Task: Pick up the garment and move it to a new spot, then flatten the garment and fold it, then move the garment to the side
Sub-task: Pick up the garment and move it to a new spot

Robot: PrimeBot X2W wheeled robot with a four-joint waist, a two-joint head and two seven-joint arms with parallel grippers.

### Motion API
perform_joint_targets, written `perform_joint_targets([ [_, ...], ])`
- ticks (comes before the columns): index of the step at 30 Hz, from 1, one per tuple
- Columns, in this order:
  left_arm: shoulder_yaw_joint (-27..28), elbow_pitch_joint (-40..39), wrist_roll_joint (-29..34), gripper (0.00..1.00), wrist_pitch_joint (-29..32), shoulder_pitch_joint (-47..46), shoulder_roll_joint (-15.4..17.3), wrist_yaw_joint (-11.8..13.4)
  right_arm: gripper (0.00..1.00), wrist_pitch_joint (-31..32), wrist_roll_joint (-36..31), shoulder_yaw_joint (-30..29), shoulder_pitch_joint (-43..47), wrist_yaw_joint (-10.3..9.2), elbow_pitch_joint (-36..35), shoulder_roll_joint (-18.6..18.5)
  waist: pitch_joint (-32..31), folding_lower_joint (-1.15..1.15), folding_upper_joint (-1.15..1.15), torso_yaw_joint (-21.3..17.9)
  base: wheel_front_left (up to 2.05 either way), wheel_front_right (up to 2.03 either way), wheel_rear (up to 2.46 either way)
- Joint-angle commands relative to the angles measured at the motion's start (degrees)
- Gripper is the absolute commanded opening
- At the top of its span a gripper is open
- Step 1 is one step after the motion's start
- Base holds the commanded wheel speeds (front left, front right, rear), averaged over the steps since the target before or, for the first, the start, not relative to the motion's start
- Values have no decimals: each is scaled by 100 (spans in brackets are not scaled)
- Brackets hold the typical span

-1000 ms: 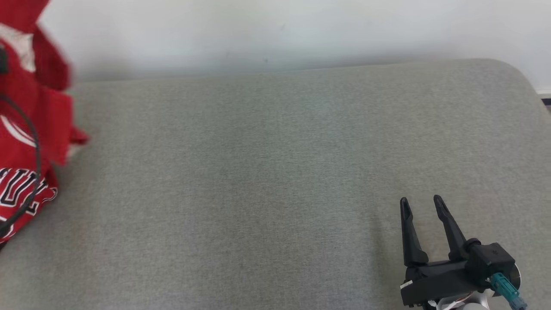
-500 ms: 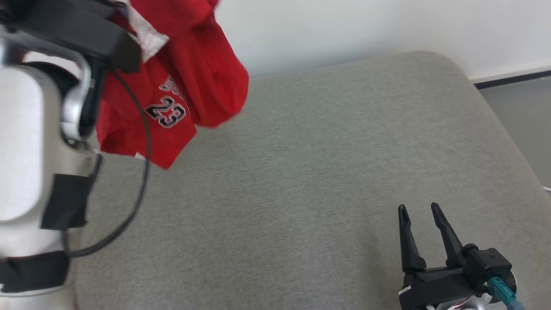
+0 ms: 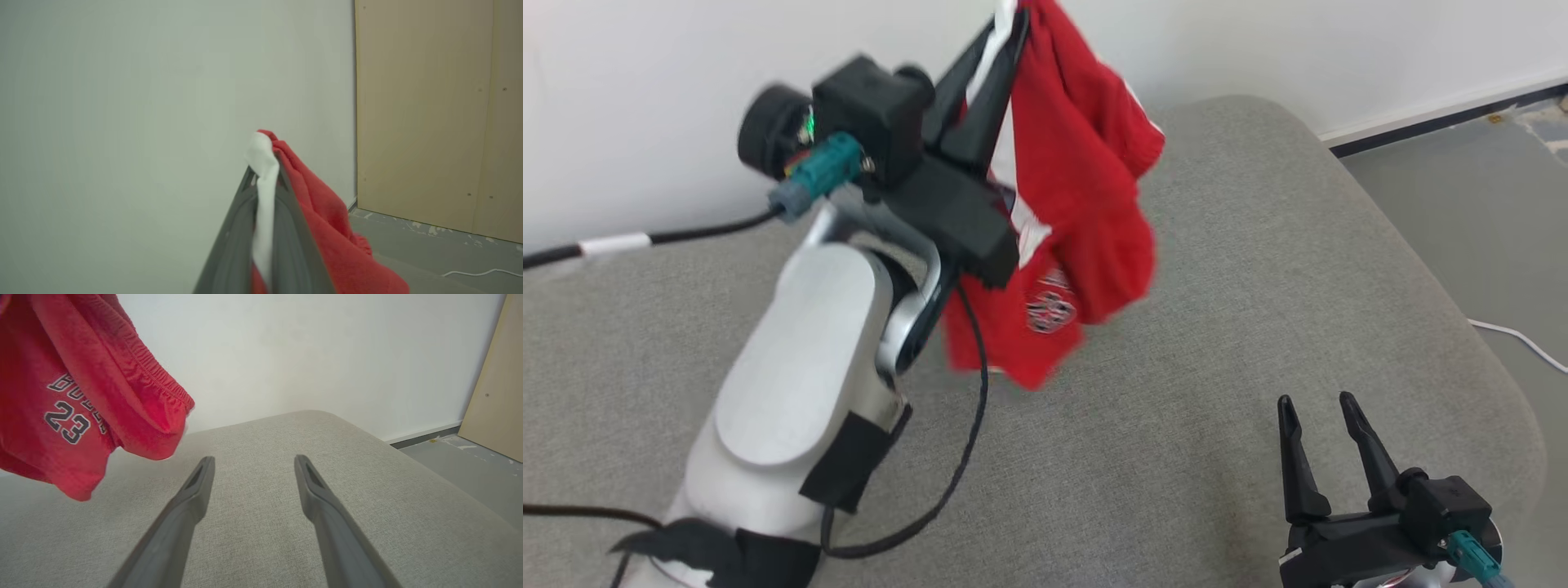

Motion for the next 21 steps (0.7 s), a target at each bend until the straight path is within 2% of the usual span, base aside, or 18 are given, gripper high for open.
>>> perform_joint_targets([
  [1,-3,39,-21,0,-52,127,-15,12,100,-7,-12,6,76,-10,-1,-7,1,0,0,-16,0,0,0],
  [12,132,1001,-298,0,-560,1422,206,148,100,-7,-81,1,-6,-10,32,-9,95,0,0,206,0,0,0],
  [21,42,2278,-516,0,-915,1948,128,93,100,-7,-110,78,-72,-10,113,-10,38,0,0,341,0,0,0],
])
